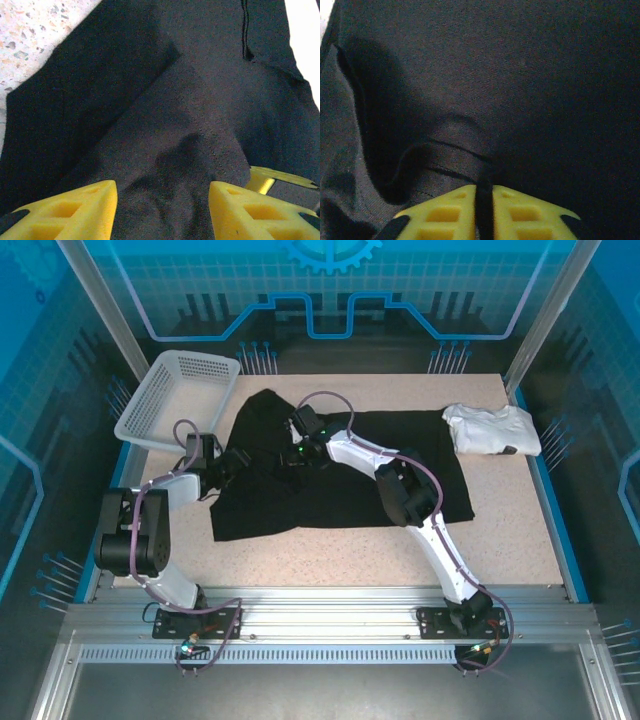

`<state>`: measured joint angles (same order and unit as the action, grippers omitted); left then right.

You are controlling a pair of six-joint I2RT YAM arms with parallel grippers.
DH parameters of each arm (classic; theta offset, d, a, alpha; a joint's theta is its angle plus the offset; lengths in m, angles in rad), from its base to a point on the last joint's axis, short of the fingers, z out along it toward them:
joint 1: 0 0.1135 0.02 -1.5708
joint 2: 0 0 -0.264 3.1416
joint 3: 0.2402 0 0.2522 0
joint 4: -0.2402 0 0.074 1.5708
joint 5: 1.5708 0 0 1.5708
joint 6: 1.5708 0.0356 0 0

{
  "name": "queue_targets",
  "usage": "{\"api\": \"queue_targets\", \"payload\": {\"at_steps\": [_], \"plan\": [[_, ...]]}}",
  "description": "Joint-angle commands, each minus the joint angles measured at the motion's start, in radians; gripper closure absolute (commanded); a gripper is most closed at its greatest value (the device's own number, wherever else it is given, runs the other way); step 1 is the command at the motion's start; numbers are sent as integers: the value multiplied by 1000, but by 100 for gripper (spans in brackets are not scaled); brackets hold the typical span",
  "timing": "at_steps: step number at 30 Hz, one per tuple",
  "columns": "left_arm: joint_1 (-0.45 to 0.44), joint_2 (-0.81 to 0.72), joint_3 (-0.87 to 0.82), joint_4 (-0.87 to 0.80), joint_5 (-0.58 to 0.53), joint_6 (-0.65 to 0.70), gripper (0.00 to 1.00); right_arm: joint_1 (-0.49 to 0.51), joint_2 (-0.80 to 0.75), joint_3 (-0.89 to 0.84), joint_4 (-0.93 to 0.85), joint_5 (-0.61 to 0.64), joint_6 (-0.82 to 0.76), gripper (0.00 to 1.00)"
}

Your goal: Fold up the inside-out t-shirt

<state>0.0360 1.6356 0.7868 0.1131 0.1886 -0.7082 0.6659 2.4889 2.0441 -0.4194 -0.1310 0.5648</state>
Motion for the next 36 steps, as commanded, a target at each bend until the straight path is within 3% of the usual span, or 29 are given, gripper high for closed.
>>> {"api": "queue_targets", "payload": {"at_steps": [1,9,20,36], "plan": [[-4,-6,-21,15,20,5,47,4,15,21,-28,5,-2,90],[-4,36,-43,11,-29,23,47,-5,-61,-37,15,-8,-16,98],[-2,58,-67,21,-45,34,48,-28,-151,-133,67,-15,-29,97],[2,60,-71,18,-51,42,47,-53,-137,-140,-18,73,-6,93]]}}
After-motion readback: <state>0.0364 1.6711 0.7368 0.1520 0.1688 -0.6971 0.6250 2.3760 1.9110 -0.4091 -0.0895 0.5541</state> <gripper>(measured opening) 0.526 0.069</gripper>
